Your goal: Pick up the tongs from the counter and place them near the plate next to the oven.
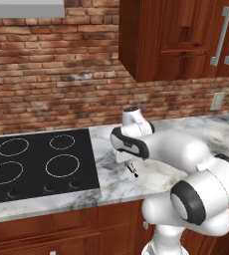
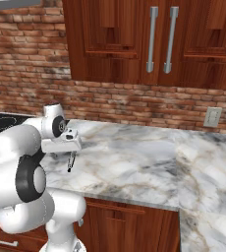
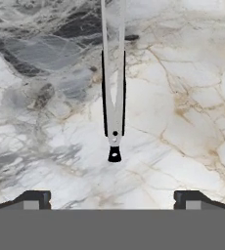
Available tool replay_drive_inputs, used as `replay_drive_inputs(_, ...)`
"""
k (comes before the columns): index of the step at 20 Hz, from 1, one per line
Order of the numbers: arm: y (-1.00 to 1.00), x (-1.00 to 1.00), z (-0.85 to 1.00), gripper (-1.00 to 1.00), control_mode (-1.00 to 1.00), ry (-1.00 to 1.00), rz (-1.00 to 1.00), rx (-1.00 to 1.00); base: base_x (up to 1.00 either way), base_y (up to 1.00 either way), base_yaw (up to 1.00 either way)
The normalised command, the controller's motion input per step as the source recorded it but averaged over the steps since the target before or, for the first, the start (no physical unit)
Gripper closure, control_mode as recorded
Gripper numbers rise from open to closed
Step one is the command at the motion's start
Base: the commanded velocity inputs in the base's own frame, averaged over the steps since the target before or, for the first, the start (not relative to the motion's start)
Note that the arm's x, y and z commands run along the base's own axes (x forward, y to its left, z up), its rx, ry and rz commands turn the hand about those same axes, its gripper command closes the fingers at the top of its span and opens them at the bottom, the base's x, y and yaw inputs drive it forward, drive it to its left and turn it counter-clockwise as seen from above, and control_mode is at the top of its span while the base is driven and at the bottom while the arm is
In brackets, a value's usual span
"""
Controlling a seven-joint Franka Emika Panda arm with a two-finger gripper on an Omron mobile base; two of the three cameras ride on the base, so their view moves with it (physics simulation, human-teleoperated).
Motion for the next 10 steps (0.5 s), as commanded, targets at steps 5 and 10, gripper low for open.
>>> replay_drive_inputs(5, 0.0, 0.13, -0.26, -1.0, -1.0, 0.0, 0.0, 0.0, 0.0, 0.0, 0.0)
replay_drive_inputs(10, 0.0, 0.06, -0.27, -1.0, -1.0, 0.0, 0.0, 0.0, 0.0, 0.0, 0.0)
